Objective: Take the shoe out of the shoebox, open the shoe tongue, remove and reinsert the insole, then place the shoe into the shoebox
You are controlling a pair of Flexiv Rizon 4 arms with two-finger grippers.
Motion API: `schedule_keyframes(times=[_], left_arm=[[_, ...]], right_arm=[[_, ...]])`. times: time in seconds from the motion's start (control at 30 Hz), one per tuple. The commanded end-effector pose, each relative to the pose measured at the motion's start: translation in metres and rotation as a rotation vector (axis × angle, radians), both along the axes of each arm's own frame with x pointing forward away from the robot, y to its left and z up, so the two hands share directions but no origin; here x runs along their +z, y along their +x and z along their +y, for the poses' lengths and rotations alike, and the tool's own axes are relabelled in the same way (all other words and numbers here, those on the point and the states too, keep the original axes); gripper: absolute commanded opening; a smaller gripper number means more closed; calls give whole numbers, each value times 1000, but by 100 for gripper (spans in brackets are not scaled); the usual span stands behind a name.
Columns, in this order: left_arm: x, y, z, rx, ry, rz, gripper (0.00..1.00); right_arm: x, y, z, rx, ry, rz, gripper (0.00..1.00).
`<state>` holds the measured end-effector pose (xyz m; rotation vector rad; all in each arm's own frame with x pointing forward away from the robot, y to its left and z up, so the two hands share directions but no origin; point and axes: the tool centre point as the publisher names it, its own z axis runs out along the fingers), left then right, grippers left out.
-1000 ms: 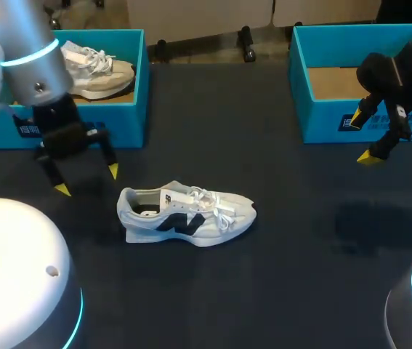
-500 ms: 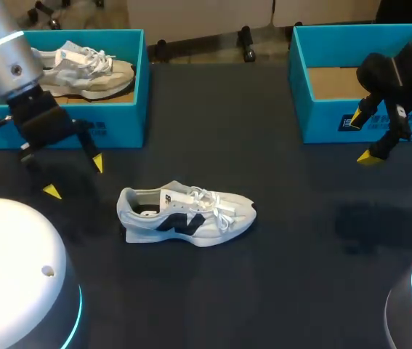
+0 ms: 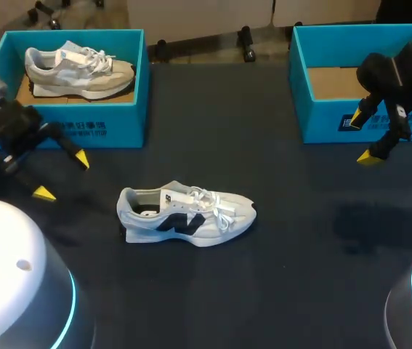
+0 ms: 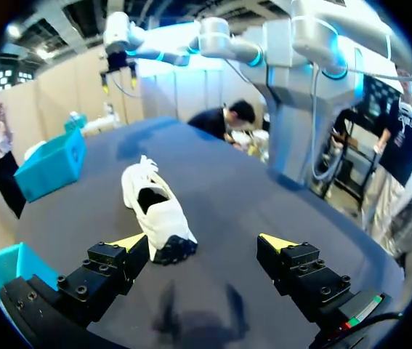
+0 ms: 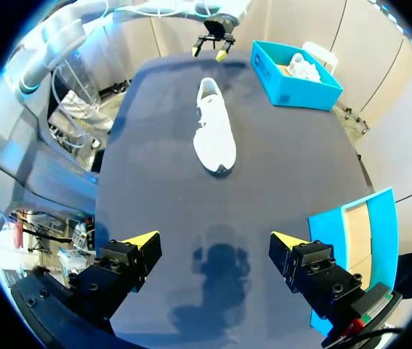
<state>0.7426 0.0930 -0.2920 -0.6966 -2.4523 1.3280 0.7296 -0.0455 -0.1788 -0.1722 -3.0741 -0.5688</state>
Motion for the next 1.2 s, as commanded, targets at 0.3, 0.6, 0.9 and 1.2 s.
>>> schedule_keyframes(times=[0.3, 0.6, 0.9, 1.2], left_arm=[[-11, -15, 17, 196, -257, 11, 100], [-26, -21, 27, 270, -213, 23, 100], [-28, -22, 29, 279, -210, 31, 100], [-33, -21, 30, 294, -181, 41, 100]], right_arm=[[0, 1, 1, 0, -3, 2, 100], [0, 1, 1, 0, -3, 2, 100], [0, 1, 1, 0, -3, 2, 100], [0, 1, 1, 0, -3, 2, 100]])
